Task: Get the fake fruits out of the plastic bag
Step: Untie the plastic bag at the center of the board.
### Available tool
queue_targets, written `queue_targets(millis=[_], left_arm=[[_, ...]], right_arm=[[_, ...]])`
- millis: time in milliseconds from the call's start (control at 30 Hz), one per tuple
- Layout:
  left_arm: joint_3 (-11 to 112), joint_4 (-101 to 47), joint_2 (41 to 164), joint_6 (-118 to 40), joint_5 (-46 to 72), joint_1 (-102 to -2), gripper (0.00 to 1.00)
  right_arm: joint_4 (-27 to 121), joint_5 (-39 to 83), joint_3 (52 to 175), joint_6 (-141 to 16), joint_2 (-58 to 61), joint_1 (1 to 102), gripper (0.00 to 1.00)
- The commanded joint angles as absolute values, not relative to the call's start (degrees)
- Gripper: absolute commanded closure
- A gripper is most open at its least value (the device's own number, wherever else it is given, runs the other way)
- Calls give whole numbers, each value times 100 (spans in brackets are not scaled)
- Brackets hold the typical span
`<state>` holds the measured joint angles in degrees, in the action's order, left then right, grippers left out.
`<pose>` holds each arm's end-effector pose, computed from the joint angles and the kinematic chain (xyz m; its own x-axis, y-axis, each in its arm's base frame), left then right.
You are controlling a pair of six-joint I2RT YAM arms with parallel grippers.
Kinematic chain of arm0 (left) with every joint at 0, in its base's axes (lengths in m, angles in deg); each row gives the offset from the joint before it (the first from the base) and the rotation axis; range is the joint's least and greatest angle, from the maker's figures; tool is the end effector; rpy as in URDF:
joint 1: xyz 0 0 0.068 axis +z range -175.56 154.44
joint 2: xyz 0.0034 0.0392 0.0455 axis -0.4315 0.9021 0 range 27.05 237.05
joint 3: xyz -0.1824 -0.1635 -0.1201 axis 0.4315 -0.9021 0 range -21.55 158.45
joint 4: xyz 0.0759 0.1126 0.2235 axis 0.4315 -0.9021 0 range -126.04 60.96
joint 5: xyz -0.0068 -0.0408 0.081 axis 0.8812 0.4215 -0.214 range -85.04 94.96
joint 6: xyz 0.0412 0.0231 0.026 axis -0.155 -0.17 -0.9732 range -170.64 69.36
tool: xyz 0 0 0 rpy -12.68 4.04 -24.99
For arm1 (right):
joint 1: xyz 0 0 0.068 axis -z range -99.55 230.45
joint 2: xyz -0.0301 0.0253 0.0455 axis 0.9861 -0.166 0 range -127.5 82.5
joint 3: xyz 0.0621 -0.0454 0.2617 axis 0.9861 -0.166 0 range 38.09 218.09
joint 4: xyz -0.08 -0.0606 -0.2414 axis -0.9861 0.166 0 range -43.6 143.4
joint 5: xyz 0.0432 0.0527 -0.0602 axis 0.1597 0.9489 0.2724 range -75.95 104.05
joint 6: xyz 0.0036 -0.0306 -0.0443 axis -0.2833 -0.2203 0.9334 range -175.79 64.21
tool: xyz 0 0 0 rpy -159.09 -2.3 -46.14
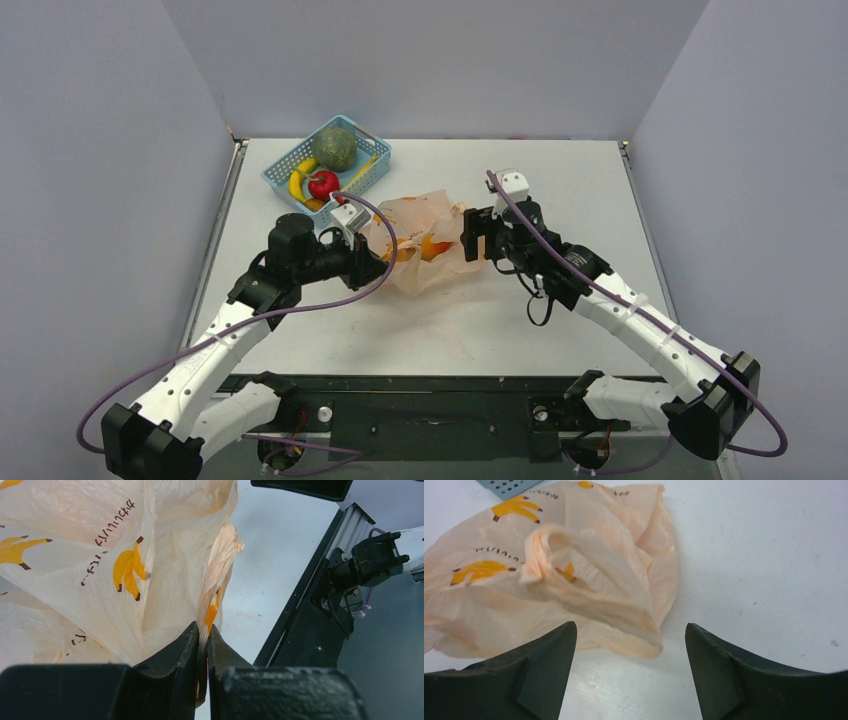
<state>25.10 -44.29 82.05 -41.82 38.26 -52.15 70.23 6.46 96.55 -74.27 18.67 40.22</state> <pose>0.1834 -0.1136 0.3120 -0.4801 0.0970 -0.8718 0.7594 0.5435 -0.3577 0.1927 0.1570 0.3338 -0.5282 -0.0355 -0.8483 -0.4056 0.8883 0.2154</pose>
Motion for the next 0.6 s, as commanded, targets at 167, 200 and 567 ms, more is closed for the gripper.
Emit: queue_targets(millis=[167,200,567], left_arm=[[2654,-4465,8213,-4510,3482,-5305,86],[2681,-4496,8227,-4523,3482,-5313,86],[2644,-4441,8034,-4580,3778,-5318,48]], right_arm=[[6834,241,10707,-7049,925,4049,29],[6778,296,10750,-7160,892,4060,34],[5209,1973,10649,-9914,576,5444,100]])
